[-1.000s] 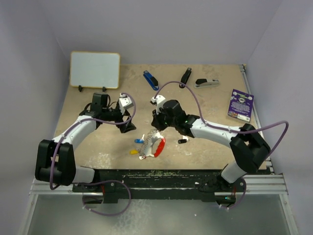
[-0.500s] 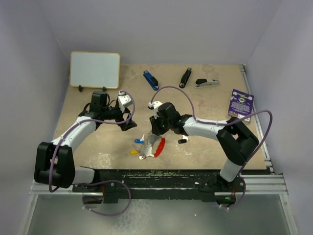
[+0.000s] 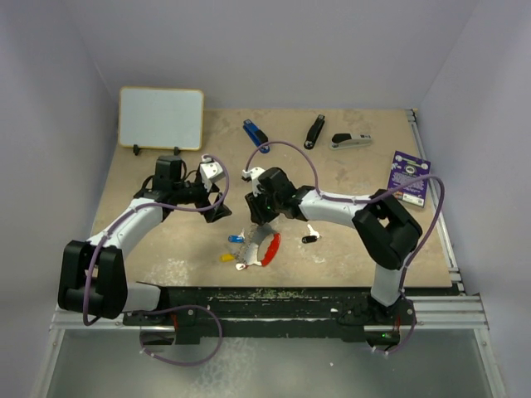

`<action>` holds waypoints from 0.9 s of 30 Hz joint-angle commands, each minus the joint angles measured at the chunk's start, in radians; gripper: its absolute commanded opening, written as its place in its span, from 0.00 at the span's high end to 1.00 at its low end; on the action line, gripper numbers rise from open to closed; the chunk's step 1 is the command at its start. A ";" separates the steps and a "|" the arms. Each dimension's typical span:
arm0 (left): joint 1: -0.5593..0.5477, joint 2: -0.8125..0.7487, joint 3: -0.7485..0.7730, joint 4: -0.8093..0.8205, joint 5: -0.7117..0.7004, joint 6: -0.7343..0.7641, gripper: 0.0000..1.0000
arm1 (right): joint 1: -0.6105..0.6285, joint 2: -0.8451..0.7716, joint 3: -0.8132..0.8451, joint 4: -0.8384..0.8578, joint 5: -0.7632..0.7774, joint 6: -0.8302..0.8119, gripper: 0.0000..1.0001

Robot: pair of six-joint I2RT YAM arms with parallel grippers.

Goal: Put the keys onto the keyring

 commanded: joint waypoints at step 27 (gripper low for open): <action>-0.002 -0.022 0.003 0.017 -0.006 -0.007 0.02 | 0.005 0.051 0.002 -0.001 0.004 -0.008 0.82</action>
